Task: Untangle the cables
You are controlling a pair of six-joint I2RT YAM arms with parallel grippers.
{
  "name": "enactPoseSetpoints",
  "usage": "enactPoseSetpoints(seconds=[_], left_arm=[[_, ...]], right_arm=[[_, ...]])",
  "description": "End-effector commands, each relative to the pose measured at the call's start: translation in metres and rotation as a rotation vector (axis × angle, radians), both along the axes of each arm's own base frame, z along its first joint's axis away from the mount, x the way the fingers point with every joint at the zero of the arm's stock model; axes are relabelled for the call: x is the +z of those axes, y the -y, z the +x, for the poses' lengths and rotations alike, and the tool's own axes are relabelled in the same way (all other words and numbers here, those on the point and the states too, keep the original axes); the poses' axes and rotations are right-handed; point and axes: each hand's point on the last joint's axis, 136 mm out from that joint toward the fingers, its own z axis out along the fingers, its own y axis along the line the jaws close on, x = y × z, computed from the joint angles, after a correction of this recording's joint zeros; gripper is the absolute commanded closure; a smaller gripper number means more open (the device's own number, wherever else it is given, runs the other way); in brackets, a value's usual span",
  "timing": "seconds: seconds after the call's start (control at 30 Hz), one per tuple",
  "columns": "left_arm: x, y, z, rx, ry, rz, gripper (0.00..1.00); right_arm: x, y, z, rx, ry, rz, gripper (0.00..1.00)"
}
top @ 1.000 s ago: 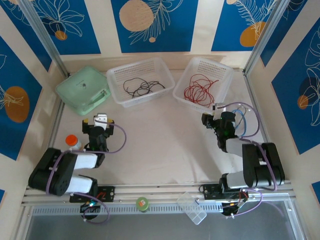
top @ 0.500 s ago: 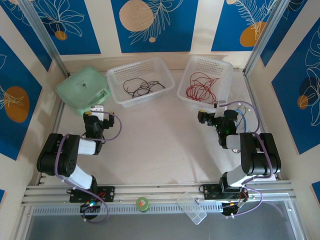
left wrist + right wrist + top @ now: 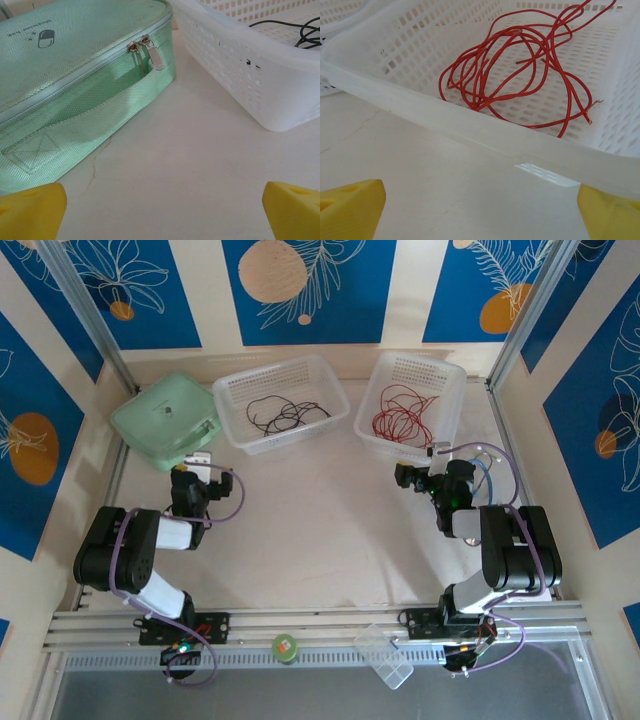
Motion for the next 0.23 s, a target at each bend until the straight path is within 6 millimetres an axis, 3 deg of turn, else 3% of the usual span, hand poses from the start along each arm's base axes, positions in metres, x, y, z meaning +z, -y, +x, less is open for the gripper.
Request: enactPoseSetpoints(seconds=[0.0, 0.2], left_arm=[[0.0021, 0.0037, 0.0051, -0.030, 0.000, -0.025, 0.00], [0.0022, 0.0036, 0.0040, -0.032, 0.003, -0.025, 0.00]], right_arm=[[0.0045, 0.0001, 0.0045, -0.004, 0.012, 0.001, 0.01], [0.0046, 0.0002, 0.0045, -0.005, 0.012, 0.001, 0.01]])
